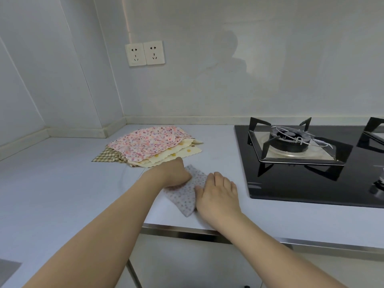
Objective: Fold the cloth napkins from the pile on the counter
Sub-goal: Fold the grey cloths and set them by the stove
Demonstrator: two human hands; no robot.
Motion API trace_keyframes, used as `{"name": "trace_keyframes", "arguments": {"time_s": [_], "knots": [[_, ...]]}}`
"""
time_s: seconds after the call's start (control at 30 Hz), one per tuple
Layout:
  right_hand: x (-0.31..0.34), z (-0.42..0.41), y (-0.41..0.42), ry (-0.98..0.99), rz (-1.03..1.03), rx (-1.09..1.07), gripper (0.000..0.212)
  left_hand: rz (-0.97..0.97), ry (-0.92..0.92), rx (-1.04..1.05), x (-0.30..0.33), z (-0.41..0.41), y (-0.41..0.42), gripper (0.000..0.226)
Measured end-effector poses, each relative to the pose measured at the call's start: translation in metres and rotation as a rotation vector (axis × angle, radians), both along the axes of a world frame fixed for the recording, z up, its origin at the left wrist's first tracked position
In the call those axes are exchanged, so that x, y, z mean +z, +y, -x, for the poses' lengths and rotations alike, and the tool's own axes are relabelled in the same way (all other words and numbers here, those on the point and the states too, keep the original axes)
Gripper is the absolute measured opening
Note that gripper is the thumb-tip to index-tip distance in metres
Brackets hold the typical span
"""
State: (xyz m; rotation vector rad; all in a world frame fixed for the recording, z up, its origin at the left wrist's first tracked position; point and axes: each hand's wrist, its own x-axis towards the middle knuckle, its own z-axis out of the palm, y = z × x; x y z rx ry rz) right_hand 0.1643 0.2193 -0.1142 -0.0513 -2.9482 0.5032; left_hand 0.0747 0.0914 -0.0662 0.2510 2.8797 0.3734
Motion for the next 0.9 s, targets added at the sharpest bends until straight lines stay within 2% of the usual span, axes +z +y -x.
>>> {"name": "trace_keyframes", "arguments": {"time_s": [0.07, 0.13, 0.23, 0.3, 0.33, 0.37, 0.43, 0.53, 0.6, 0.77, 0.9], "knots": [[0.001, 0.002, 0.002, -0.036, -0.022, -0.035, 0.058, 0.006, -0.047, -0.003, 0.001, -0.004, 0.001, 0.031], [0.006, 0.005, 0.006, -0.081, 0.057, -0.056, 0.059, -0.114, -0.071, 0.015, 0.0, -0.008, -0.003, 0.018], [0.019, 0.009, 0.017, -0.158, 0.191, -0.086, 0.061, -0.397, -0.048, 0.043, 0.0, -0.017, -0.015, 0.018], [0.024, 0.009, 0.02, -0.176, 0.265, -0.083, 0.06, -0.666, -0.104, 0.062, 0.005, -0.03, -0.021, 0.017], [0.026, 0.008, 0.021, -0.192, 0.322, -0.083, 0.06, -0.798, -0.16, 0.078, 0.008, -0.037, -0.023, 0.024], [0.026, 0.007, 0.023, -0.219, 0.436, -0.082, 0.062, -0.895, -0.209, 0.082, 0.013, -0.044, -0.024, 0.028], [0.027, 0.006, 0.025, -0.253, 0.802, -0.052, 0.059, -0.953, -0.258, 0.058, 0.019, -0.053, -0.026, 0.027], [0.044, -0.007, 0.032, -0.246, 1.21, 0.023, 0.009, -1.013, -0.257, 0.073, 0.03, -0.069, -0.026, 0.017], [0.058, -0.015, 0.035, -0.262, 1.375, 0.051, 0.011, -1.081, -0.274, 0.071, 0.036, -0.077, -0.022, 0.026], [0.086, -0.037, 0.042, -0.3, 1.419, 0.103, 0.026, -1.133, -0.251, 0.079, 0.053, -0.105, -0.007, 0.042], [0.107, -0.036, 0.048, -0.229, 1.42, 0.087, 0.023, -1.253, -0.129, 0.1, 0.058, -0.103, 0.003, 0.054]]}}
